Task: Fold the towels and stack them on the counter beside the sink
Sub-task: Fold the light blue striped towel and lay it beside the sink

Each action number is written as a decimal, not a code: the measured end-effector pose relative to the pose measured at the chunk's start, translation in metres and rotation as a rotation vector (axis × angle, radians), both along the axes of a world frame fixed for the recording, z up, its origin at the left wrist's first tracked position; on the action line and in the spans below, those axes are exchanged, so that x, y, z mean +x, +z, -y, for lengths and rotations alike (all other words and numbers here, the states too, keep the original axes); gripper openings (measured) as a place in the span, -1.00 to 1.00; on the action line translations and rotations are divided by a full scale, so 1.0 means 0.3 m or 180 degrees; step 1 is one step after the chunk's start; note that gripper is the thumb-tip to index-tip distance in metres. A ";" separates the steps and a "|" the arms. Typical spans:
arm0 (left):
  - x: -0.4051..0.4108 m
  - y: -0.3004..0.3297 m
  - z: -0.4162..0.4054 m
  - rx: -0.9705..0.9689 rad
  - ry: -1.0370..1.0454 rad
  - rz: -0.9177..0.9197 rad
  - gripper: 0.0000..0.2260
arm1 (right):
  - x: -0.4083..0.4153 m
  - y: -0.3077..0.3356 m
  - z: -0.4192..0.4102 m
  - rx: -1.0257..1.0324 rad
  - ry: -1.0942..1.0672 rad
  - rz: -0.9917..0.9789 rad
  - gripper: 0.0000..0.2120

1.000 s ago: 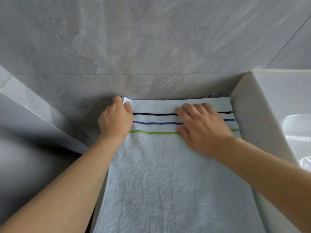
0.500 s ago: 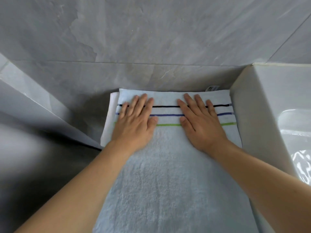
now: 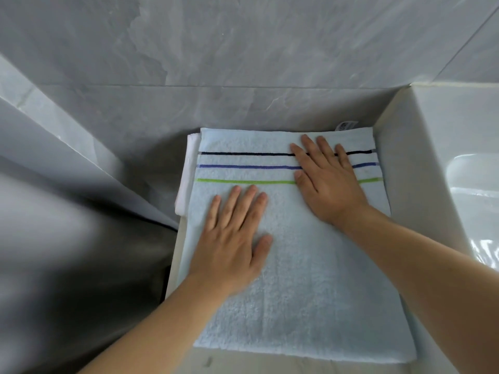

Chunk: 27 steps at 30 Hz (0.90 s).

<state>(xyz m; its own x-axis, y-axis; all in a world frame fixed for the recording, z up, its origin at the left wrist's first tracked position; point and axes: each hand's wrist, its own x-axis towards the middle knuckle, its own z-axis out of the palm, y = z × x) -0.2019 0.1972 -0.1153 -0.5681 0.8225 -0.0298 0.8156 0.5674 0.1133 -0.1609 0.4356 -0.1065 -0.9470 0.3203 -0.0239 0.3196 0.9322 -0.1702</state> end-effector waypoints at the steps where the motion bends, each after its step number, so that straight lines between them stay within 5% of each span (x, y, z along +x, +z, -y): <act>1: 0.000 -0.001 -0.002 -0.0003 -0.0005 -0.0010 -0.40 | 0.001 0.006 0.002 -0.0014 -0.0008 0.0004 -0.48; 8: 0.002 -0.012 -0.010 0.0024 0.0036 -0.0088 -0.38 | 0.227 0.079 0.242 -0.0050 -0.0731 -0.0959 -0.52; 13: 0.003 -0.019 -0.010 0.0014 0.0065 -0.0156 -0.38 | 0.501 0.025 0.348 -0.0116 -0.0728 0.0240 -0.40; 20: 0.031 0.024 -0.026 -0.0242 0.0244 -0.0169 -0.38 | 0.523 0.000 0.323 -0.0050 -0.0833 0.0303 -0.40; 24: 0.227 0.057 -0.021 0.0357 -0.0137 -0.0038 -0.42 | 0.521 -0.004 0.313 -0.0035 -0.0840 0.0360 -0.38; 27: 0.324 0.034 0.065 -0.0112 -0.0273 0.0071 -0.41 | 0.520 -0.002 0.311 0.0002 -0.0812 0.0454 -0.36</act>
<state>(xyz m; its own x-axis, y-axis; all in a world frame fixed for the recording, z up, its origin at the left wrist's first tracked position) -0.1048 0.1777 -0.1050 -0.4945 0.8662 -0.0713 0.8588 0.4996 0.1131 -0.0049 0.3423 -0.1072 -0.8229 0.5478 -0.1507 0.5644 0.8186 -0.1061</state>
